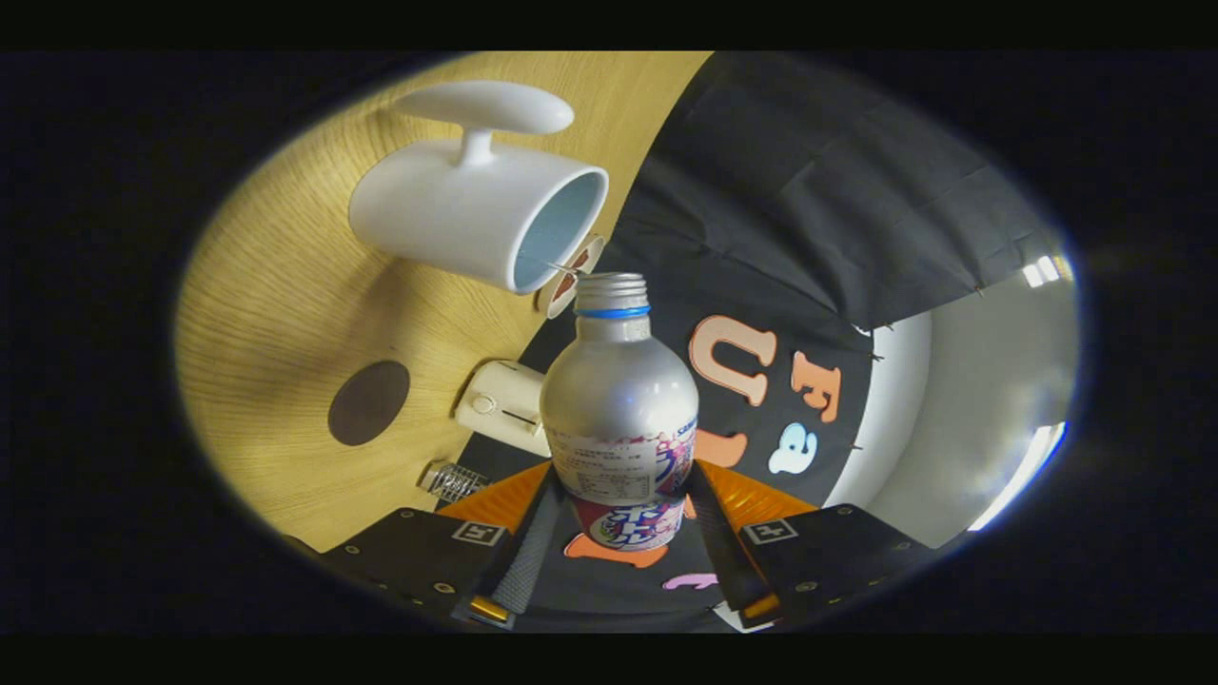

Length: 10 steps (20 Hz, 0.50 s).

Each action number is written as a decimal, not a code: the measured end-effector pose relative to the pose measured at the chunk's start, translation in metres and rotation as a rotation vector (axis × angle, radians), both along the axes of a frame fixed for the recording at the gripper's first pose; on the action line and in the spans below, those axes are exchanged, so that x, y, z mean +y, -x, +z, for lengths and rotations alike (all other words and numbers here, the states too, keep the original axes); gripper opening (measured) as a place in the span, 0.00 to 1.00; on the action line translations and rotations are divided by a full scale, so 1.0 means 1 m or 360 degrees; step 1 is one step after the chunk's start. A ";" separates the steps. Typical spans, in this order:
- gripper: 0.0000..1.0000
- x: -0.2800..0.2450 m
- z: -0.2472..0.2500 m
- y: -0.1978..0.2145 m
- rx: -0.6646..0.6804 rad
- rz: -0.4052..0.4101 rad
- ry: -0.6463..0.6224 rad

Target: Take the bottle from table, then pour the juice into the cup, finally place the bottle on the coaster

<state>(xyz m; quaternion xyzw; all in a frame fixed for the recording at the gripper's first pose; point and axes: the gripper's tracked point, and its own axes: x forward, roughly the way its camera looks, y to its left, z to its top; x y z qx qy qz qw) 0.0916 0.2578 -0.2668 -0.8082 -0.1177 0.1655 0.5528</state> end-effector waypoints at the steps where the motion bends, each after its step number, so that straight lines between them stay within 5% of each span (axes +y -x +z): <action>1: 0.75 0.000 0.000 0.001 0.0009 -0.0007 -0.0006; 10: 0.76 -0.015 -0.035 0.003 0.0498 -0.0245 -0.0582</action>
